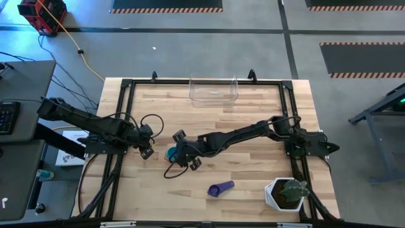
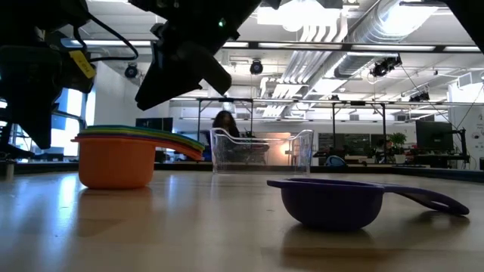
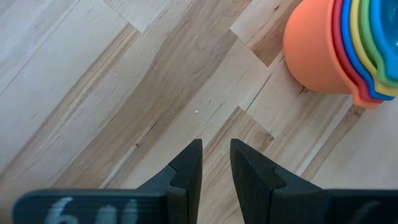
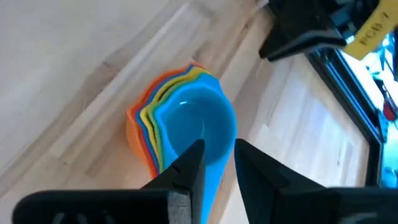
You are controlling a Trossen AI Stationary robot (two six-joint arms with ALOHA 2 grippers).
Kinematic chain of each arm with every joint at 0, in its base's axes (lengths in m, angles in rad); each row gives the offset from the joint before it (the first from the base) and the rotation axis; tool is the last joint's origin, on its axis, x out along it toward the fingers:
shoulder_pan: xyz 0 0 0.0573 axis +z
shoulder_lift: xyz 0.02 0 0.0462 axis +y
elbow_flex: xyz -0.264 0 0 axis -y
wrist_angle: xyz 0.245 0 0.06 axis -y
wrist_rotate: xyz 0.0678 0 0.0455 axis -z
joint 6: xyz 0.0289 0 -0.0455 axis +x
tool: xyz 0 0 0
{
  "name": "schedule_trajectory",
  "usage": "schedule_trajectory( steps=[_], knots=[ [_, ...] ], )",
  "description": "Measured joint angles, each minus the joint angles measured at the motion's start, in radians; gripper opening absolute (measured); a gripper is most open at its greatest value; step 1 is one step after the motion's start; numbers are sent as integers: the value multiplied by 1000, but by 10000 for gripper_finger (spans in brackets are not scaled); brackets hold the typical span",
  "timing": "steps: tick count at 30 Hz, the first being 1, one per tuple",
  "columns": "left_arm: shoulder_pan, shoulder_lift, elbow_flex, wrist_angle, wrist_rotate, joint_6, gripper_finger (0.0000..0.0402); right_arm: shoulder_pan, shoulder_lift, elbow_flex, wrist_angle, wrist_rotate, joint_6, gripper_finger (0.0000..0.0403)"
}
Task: Nest measuring cups in basket
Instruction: Stack the purple measuring cup into the blue measuring cup
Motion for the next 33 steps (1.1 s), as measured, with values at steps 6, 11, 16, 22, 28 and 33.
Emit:
schedule_trajectory(
  steps=[6, 11, 16, 22, 28, 33],
  knots=[
    [0, 0, 0, 0, 0, 5, 74, 44, -3, 0, -51, 23, 116, 78],
    [0, 0, 0, 0, 0, 44, 74, 98, -3, 0, -128, 64, 244, 78],
    [0, 0, 0, 0, 0, 59, 74, 154, -3, 0, -229, 86, 393, 78],
    [0, 0, 0, 0, 0, 62, 74, 210, -6, 0, -354, 49, 582, 78],
    [0, 0, 0, 0, 0, 44, 74, 242, -6, 0, -470, -51, 707, 78],
    [0, 0, 0, 0, 0, 27, 74, 263, -4, 0, -523, -82, 771, 78]
  ],
)
